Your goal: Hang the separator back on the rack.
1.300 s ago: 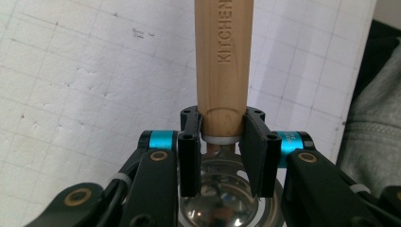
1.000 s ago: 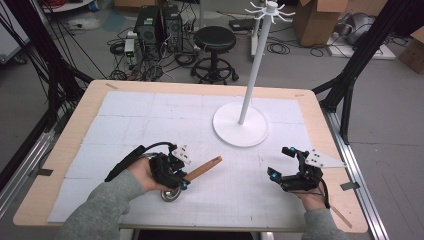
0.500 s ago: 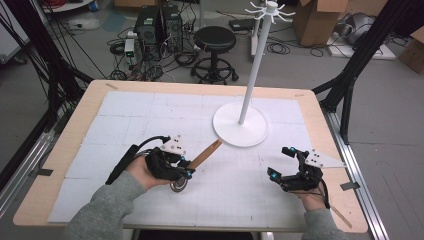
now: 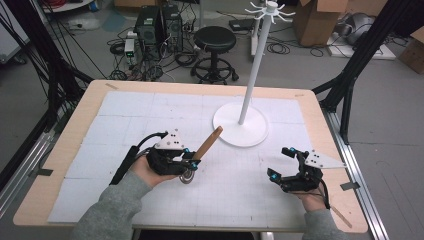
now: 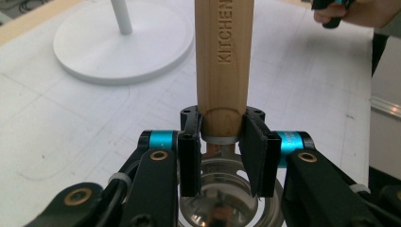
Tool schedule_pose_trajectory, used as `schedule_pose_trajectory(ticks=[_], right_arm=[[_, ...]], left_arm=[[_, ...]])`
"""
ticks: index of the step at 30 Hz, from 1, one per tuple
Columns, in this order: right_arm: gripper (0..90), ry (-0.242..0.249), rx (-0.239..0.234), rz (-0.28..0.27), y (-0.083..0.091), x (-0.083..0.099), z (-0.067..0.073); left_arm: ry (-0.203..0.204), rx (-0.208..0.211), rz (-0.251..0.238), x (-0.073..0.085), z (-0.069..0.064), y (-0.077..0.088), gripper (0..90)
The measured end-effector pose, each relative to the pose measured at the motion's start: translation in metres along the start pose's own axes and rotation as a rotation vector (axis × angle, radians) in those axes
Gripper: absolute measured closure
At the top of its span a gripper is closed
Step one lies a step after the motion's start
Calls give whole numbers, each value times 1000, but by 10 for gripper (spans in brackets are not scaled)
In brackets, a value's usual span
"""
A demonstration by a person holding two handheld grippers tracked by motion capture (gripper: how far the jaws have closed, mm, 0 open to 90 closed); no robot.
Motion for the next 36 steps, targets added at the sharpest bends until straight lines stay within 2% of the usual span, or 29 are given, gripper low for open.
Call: schedule_pose_trajectory(ticks=[6, 11, 13, 21, 23, 28, 36], right_arm=[[15, 1, -1, -7, 1, -1, 0], [15, 1, -1, -8, 1, -1, 1], [14, -1, -5, -10, 1, -1, 1], [15, -3, -6, -18, 1, -2, 0], [15, -5, -10, -16, 1, -2, 1], [14, -2, -14, -20, -1, -3, 2], [15, -7, -13, -28, 1, -5, 1]], left_arm=[[18, -10, -49, -6, 5, -1, 695], [28, -33, -124, -13, 15, 7, 695], [45, -41, -136, -15, 19, 9, 695], [62, -70, -183, -22, 26, 16, 695], [64, -90, -187, -25, 29, 18, 695], [68, -106, -195, -32, 32, 21, 695], [55, -114, -199, -43, 33, 23, 695]])
Point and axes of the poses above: each handheld gripper's, and its own axes: y roughly backward along the jaws, x roughly out of its underside, z roughly to its left, the point moved 8 cm from there along -y, roughly forward along the jaws, and after that the axes turned 1 degree about x, right-handed, at the moved point
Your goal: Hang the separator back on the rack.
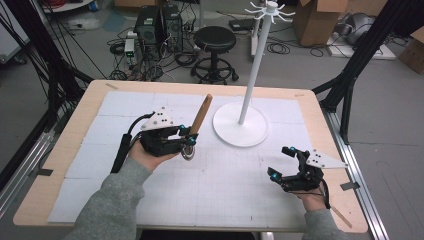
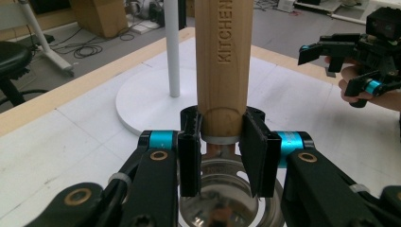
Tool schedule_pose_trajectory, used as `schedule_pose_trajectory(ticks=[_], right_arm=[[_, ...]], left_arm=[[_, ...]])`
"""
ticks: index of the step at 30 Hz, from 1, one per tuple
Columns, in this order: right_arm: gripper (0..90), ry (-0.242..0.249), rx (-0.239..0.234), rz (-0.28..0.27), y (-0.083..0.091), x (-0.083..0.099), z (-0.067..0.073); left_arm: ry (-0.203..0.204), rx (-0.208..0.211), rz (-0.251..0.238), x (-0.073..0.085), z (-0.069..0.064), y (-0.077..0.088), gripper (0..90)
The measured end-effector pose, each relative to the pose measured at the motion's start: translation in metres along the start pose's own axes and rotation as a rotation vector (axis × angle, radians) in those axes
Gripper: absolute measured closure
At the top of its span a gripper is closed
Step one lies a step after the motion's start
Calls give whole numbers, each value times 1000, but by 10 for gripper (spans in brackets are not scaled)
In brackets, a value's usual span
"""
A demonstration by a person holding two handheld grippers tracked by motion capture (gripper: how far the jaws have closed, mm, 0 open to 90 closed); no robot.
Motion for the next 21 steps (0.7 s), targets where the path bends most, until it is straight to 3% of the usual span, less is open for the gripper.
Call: schedule_pose_trajectory(ticks=[3, 12, 15, 21], right_arm=[[15, 1, -2, 3, 0, 0, 1], [15, 3, -5, -1, -1, -1, 1], [15, -1, -4, -3, -2, -1, 1], [14, 1, -7, -7, -2, -1, 0]], left_arm=[[12, -5, -10, -4, 1, 0, 695], [-1, -9, -15, -18, 1, 0, 695], [9, -35, -19, -21, 3, -1, 695], [-3, -27, -25, -31, 1, -3, 695]])
Point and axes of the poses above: each handheld gripper's, and its own axes: y roughly backward along the jaws, x roughly out of its underside, z roughly to its left, the point moved 8 cm from there along -y, roughly forward along the jaws, and after that the axes turned 1 degree about x, right-handed, at the moved point
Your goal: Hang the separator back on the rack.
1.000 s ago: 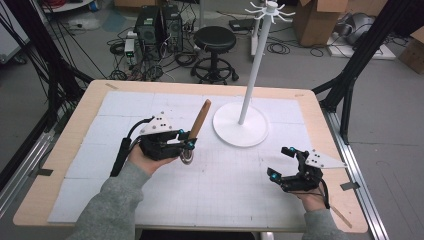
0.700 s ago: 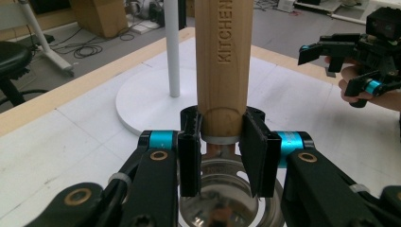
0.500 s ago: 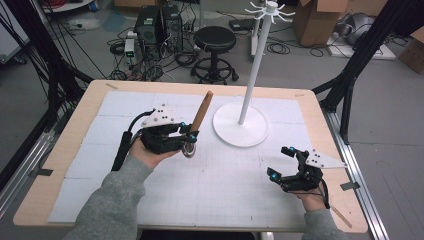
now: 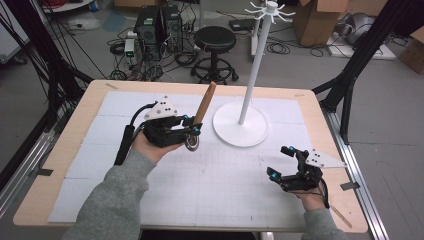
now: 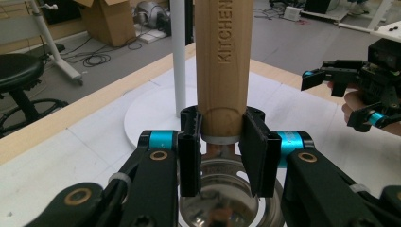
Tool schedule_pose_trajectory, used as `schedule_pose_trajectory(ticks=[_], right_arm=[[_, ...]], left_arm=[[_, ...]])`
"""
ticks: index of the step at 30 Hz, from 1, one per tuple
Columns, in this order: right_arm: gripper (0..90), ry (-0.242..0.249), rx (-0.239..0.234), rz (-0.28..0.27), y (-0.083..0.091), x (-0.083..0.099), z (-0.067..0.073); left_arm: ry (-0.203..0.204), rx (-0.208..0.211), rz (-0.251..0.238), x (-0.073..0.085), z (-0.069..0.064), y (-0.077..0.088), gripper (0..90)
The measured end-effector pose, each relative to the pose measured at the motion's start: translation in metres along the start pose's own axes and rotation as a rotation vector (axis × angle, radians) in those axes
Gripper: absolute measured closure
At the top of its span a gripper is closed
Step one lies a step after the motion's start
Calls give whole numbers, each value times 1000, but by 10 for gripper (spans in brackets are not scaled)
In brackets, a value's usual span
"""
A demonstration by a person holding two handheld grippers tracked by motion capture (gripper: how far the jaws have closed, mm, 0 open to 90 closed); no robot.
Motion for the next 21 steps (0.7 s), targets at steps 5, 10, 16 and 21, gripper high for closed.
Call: schedule_pose_trajectory(ticks=[5, 10, 16, 21], right_arm=[[14, -16, -6, -8, 1, -1, 0], [15, -20, -8, -15, 1, -2, 0], [15, -27, -3, -34, 4, -4, 0], [15, -23, -23, -45, 7, -6, 5]], left_arm=[[-1, 7, -5, -8, 2, -2, 695], [-2, 15, -3, -12, 6, -4, 695], [-4, 28, 9, -16, 11, -12, 695], [-5, 38, 6, -21, 14, -18, 695]])
Point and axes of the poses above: each handheld gripper's, and its own axes: y roughly backward along the jaws, x roughly out of its underside, z roughly to its left, the point moved 8 cm from there along -y, roughly forward along the jaws, and after that the axes turned 1 degree about x, right-handed, at the moved point
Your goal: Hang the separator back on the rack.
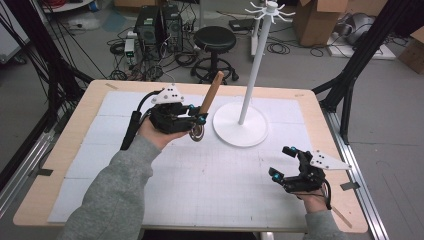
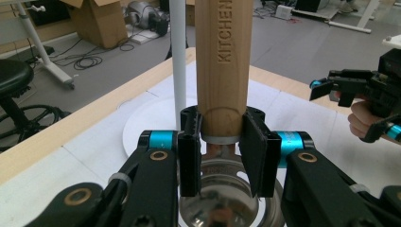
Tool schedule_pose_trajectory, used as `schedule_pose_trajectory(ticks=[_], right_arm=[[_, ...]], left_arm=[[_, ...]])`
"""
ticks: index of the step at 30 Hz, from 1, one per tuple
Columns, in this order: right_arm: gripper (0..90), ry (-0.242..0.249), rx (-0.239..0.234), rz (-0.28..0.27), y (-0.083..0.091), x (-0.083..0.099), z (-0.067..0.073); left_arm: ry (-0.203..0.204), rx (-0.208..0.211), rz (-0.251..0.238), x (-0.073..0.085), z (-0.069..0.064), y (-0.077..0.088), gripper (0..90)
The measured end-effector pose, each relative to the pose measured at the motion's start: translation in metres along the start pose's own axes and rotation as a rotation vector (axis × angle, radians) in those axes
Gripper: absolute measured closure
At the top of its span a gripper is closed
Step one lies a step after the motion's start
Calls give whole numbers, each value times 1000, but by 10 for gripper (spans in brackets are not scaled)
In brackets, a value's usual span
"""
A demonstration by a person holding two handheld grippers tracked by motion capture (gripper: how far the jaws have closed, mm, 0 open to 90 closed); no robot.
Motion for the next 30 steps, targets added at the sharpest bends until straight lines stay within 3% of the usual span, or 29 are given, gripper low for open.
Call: schedule_pose_trajectory(ticks=[12, 21, 30], right_arm=[[15, 20, -8, 13, -4, 0, 4], [14, 7, 0, 1, -3, -1, 0], [15, -9, 3, -14, -1, -3, -1]], left_arm=[[-13, 23, -30, -16, 6, -3, 695], [-27, 74, -49, -32, 11, -7, 695], [-48, 129, -32, -43, 12, -11, 695]])
Point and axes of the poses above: each handheld gripper's, and its own axes: y roughly backward along the jaws, x roughly out of its underside, z roughly to its left, the point moved 8 cm from there along -y, roughly forward along the jaws, and after that the axes turned 1 degree about x, right-handed, at the moved point
